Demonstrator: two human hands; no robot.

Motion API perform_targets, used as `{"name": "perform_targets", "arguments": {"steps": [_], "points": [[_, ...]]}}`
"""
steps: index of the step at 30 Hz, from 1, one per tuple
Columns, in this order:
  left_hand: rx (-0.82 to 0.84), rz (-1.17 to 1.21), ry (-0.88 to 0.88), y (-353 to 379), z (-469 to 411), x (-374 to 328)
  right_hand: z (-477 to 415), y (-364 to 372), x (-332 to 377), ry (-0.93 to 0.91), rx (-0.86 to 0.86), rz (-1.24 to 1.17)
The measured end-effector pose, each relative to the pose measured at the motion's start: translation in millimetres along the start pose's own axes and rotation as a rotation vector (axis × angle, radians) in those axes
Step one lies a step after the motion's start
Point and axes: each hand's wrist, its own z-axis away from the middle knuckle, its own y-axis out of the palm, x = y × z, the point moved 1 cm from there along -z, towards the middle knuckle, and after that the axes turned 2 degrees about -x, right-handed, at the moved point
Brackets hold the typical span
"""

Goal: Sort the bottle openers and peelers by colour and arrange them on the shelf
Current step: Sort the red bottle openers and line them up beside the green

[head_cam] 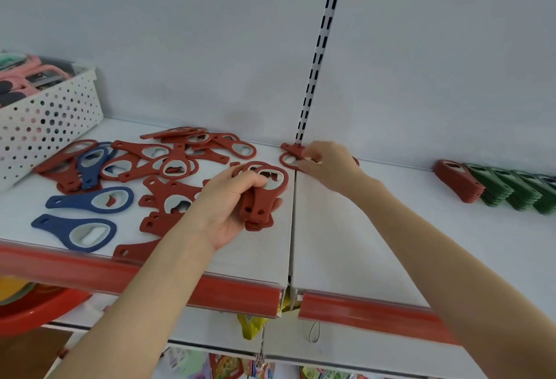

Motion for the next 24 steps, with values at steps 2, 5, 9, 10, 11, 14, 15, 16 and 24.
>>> {"name": "perform_targets", "arguments": {"steps": [2,5,9,10,11,14,15,16,24], "points": [[0.02,0.041,0.009,1,0,1,2,5,-9,0.057,0.086,0.158],[0.016,0.08,-0.003,1,0,2,3,5,-12,0.083,0.077,0.144],[-0.046,0.073,0.003,2,-3,3,7,3,-15,0.054,0.051,0.113],[-0.049,0.078,-0.001,3,-4,3,9,3,-18,0.051,0.028,0.079],[-0.04,0.093,-0.006,3,-4,4,10,3,-21,0.054,-0.001,0.029],[-0.031,0.15,-0.03,3,-4,5,15,-2,-29,0.152,-0.082,-0.241],[-0.044,0.152,-0.029,4,-5,5,16,-4,-30,0.198,-0.093,-0.36],[-0.061,0.146,-0.024,4,-6,5,17,-5,-31,0.236,-0.1,-0.474],[-0.157,0.082,0.113,11,-18,8,57,-10,15,0.071,-0.048,-0.779]]}}
